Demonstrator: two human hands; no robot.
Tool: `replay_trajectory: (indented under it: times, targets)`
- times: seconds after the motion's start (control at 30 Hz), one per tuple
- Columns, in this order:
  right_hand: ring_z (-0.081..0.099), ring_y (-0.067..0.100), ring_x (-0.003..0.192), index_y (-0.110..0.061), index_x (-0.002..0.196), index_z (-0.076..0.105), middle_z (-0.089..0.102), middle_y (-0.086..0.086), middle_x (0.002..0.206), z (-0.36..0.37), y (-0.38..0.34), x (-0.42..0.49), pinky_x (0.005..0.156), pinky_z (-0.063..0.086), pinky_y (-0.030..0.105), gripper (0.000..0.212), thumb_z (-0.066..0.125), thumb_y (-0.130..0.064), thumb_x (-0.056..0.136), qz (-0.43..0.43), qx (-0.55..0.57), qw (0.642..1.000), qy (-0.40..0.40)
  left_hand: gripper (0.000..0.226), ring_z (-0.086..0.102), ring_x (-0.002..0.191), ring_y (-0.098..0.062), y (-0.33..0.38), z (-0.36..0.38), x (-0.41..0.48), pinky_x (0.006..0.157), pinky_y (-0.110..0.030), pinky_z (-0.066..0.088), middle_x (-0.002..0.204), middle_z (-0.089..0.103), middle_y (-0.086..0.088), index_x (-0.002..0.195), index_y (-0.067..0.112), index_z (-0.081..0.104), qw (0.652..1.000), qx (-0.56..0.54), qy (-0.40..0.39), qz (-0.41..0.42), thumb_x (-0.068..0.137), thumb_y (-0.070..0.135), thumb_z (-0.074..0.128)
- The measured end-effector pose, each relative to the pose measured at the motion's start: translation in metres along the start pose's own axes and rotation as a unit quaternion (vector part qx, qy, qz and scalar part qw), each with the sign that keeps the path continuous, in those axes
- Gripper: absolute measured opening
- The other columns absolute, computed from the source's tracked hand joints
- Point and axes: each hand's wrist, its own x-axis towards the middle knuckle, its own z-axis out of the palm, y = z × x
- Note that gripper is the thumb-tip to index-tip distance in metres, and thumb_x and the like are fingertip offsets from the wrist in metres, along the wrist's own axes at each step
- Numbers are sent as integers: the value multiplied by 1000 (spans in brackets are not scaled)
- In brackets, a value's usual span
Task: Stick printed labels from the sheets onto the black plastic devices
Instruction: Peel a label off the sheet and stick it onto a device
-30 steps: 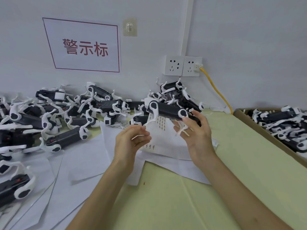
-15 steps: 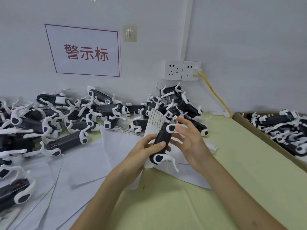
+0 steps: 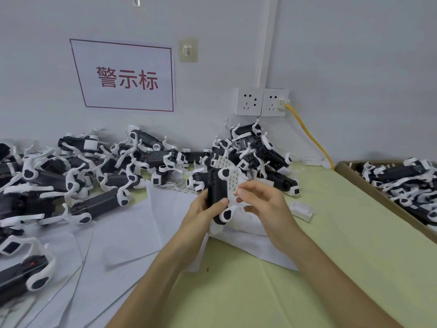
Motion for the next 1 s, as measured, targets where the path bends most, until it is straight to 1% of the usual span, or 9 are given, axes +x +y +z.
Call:
replay_trajectory:
  times: [0.1, 0.23, 0.37, 0.43, 0.57, 0.6, 0.73, 0.83, 1.0]
  targets:
    - [69, 17, 90, -12, 95, 75, 73, 0, 87, 3, 2, -1, 77, 52, 26, 6, 74, -14, 89, 1, 0, 1000, 3, 28, 69, 113, -16, -2, 4, -3, 90, -26, 54, 119, 74, -1, 128, 19, 64, 1000, 8, -12, 7, 101, 19, 61]
    - [70, 16, 88, -9, 97, 75, 75, 5, 89, 5, 2, -2, 75, 52, 23, 9, 73, -15, 90, -1, -9, 1000, 19, 33, 66, 121, -16, -5, 8, -3, 103, -37, 50, 127, 72, 3, 134, 25, 60, 1000, 23, -12, 13, 102, 19, 61]
    - [71, 17, 87, -12, 92, 75, 76, 5, 89, 5, 1, -3, 78, 55, 27, 4, 72, -14, 91, -16, -19, 999, 41, 38, 63, 122, -8, -6, 8, -3, 100, -29, 49, 130, 69, 11, 139, 30, 54, 998, 55, -20, 28, 103, 19, 59]
    - [70, 16, 87, -11, 94, 76, 76, 6, 91, 4, 1, -2, 77, 56, 27, 5, 72, -14, 92, -20, -31, 998, 46, 39, 62, 123, -6, -7, 8, -3, 101, -28, 48, 131, 68, 12, 140, 29, 52, 996, 72, -21, 37, 103, 19, 59]
    - [69, 16, 83, -8, 94, 76, 76, 10, 94, 5, 2, -1, 76, 57, 26, 6, 72, -12, 92, -22, -40, 997, 54, 39, 63, 118, -2, -9, 9, -3, 88, -15, 49, 126, 69, 15, 139, 31, 51, 993, 103, -13, 57, 102, 19, 60]
    - [69, 16, 82, -8, 92, 76, 76, 10, 93, 5, 2, -1, 75, 57, 26, 5, 72, -12, 92, -24, -39, 997, 56, 40, 63, 117, -1, -9, 10, -3, 87, -14, 49, 125, 69, 17, 138, 32, 51, 992, 107, -11, 61, 102, 19, 61]
    - [70, 16, 81, -13, 88, 77, 77, 7, 89, 4, 3, -1, 76, 58, 26, 5, 73, -13, 92, -27, -41, 997, 55, 43, 61, 120, 1, -11, 10, -3, 94, -17, 48, 125, 68, 22, 140, 34, 48, 990, 123, -7, 75, 102, 19, 62]
    - [71, 17, 81, -17, 85, 77, 77, 3, 87, 4, 3, -1, 76, 58, 26, 8, 73, -14, 92, -30, -42, 997, 53, 45, 61, 120, 0, -11, 11, -3, 92, -13, 48, 124, 68, 21, 141, 31, 47, 988, 130, -4, 80, 102, 17, 62]
    - [72, 17, 83, -16, 86, 77, 77, 1, 86, 4, 3, 0, 75, 58, 25, 7, 73, -14, 92, -28, -43, 997, 57, 45, 62, 116, 1, -10, 12, -3, 88, -11, 47, 119, 68, 21, 142, 27, 45, 986, 143, 0, 85, 102, 16, 61]
